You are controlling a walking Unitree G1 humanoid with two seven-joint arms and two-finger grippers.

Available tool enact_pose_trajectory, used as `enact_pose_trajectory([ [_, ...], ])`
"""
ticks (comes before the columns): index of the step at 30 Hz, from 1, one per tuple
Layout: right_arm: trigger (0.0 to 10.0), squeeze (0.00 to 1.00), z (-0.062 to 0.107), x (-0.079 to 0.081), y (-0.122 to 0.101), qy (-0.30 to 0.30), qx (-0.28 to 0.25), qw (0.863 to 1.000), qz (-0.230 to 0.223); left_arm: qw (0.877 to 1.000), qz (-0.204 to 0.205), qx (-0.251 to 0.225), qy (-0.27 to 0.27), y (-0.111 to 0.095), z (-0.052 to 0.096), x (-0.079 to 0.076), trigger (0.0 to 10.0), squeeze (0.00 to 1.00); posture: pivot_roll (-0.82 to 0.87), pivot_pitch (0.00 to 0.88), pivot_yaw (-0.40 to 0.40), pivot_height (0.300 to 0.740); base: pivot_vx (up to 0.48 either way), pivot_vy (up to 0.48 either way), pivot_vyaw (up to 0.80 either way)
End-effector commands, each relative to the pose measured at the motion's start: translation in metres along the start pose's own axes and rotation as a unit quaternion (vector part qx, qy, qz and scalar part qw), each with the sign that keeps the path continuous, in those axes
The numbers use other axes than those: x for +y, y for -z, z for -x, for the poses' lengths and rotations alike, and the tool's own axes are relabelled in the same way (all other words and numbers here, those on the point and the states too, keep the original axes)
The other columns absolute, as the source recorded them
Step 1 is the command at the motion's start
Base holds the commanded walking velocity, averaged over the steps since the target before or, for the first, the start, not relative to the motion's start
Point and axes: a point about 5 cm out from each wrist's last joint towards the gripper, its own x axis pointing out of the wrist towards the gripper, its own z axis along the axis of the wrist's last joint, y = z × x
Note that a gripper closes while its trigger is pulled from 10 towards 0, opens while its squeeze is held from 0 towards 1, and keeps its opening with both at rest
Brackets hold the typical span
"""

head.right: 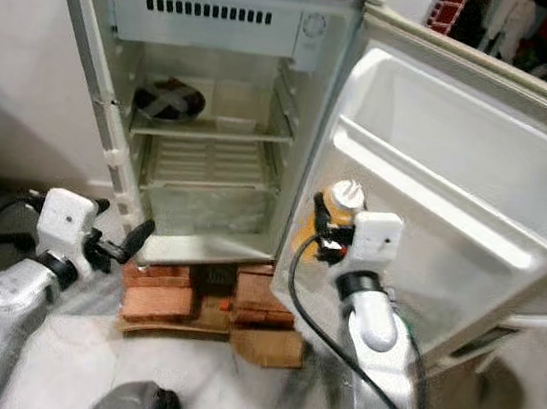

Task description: Restocking fridge

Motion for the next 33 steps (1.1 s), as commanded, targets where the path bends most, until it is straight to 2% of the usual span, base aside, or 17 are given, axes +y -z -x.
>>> enact_pose_trajectory([
  [1, 10.0, 0.0, -0.004, 0.001, -0.011, 0.002, -0.022, 1.0, -0.001, 1.0, -0.013, -0.014, -0.007, -0.01, -0.001, 0.006, 10.0, 0.0, 0.03, 0.029, -0.056, 0.74, 0.0, 0.48, -0.8],
  [4, 10.0, 0.0, -0.003, 0.001, -0.011, 0.004, -0.019, 1.0, -0.002, 1.0, -0.012, -0.015, -0.023, -0.01, -0.003, 0.007, 10.0, 0.0, 0.02, 0.029, -0.071, 0.74, 0.0, 0.48, -0.8],
  [10, 10.0, 0.0, -0.006, 0.002, -0.011, 0.005, -0.017, 1.0, -0.005, 0.999, 0.012, -0.022, -0.02, -0.012, -0.005, 0.007, 10.0, 0.0, 0.03, 0.022, -0.082, 0.74, 0.0, 0.48, -0.8],
  [16, 10.0, 0.0, -0.008, 0.001, -0.01, 0.006, -0.014, 1.0, -0.018, 0.999, 0.01, -0.028, -0.012, -0.011, -0.005, 0.004, 10.0, 0.0, 0.04, 0.018, -0.098, 0.74, 0.0, 0.48, -0.8],
  [17, 10.0, 0.0, -0.009, 0.003, -0.009, 0.004, -0.012, 1.0, -0.018, 0.999, 0.017, -0.031, 0.002, -0.012, -0.004, 0.002, 10.0, 0.0, 0.05, 0.014, -0.1, 0.74, 0.0, 0.48, -0.8],
  [20, 10.0, 0.0, -0.009, 0.007, -0.007, 0.0, -0.01, 1.0, -0.023, 0.999, 0.004, -0.035, -0.002, -0.009, -0.002, 0.004, 10.0, 0.0, 0.05, 0.009, -0.109, 0.74, 0.0, 0.48, -0.7],
  [22, 10.0, 0.0, -0.01, 0.008, -0.006, 0.005, -0.006, 1.0, -0.023, 0.999, -0.005, -0.029, -0.033, -0.007, -0.004, 0.009, 10.0, 0.0, 0.04, 0.009, -0.11, 0.74, 0.0, 0.461, 0.0],
  [24, 10.0, 0.0, -0.01, 0.008, -0.004, 0.01, 0.006, 1.0, -0.009, 0.999, -0.014, -0.041, -0.029, -0.008, -0.005, 0.011, 10.0, 0.0, 0.04, 0.008, -0.108, 0.74, 0.0, 0.0, 0.0],
  [26, 10.0, 0.0, -0.011, 0.001, -0.002, 0.04, 0.008, 0.999, -0.009, 0.999, 0.0, -0.038, -0.033, -0.008, -0.005, 0.015, 10.0, 0.0, 0.03, 0.009, -0.102, 0.74, 0.0, 0.0, 0.0],
  [33, 10.0, 0.0, -0.01, -0.012, -0.001, 0.101, 0.008, 0.995, -0.002, 0.999, -0.011, -0.035, -0.011, -0.006, -0.012, 0.01, 10.0, 0.0, 0.01, 0.0, -0.036, 0.74, 0.0, 0.0, 0.0],
])
